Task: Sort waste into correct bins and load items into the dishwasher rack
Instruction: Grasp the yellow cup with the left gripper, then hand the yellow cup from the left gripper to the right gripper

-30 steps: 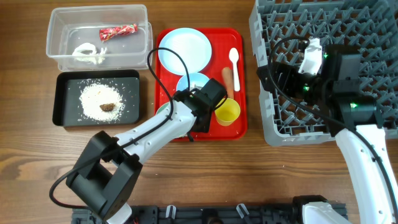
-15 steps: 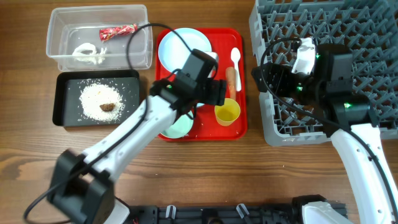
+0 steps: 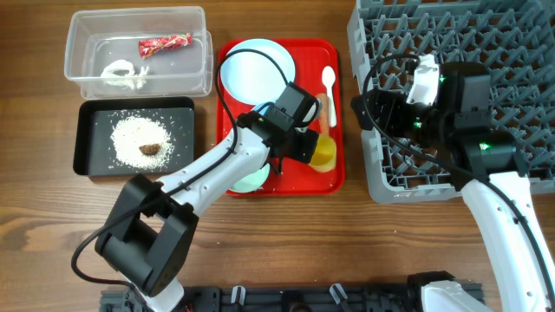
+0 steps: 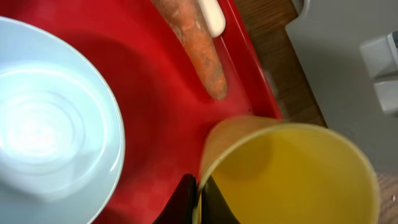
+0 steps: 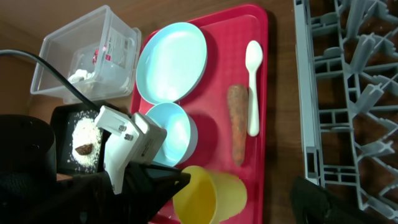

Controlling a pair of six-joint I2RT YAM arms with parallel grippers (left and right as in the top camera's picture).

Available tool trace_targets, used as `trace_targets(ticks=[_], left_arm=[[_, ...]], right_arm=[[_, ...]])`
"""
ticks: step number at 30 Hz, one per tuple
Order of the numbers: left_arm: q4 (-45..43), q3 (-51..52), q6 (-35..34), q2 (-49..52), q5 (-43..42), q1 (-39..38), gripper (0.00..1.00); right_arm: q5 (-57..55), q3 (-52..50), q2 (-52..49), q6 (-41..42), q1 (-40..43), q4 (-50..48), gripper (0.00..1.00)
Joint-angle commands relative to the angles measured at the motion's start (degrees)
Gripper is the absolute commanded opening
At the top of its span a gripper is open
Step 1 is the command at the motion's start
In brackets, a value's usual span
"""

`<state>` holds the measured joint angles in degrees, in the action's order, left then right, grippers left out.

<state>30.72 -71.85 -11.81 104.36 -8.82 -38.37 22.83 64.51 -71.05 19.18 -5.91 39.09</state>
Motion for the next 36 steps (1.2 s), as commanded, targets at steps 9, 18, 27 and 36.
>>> trace_targets(ticks=[9, 18, 27, 36], left_arm=[[2.4, -0.3, -5.4, -12.0, -39.5, 24.0, 0.04], [-1.6, -0.3, -5.3, -12.2, -73.3, 38.9, 0.04], [-2.9, -0.3, -5.4, -12.2, -73.2, 36.6, 0.04], [-3.1, -0.3, -5.3, -12.1, -72.7, 34.7, 0.04]], right_arm=[[17.2, 0.6, -0.8, -11.4, -0.3, -4.6, 1.0], [58.3, 0.6, -15.3, -8.9, -2.6, -37.1, 1.0], [50.0, 0.6, -18.8, -3.5, -13.0, -49.2, 1.0], [49.1, 0.6, -18.8, -2.1, -14.0, -50.7, 0.7]])
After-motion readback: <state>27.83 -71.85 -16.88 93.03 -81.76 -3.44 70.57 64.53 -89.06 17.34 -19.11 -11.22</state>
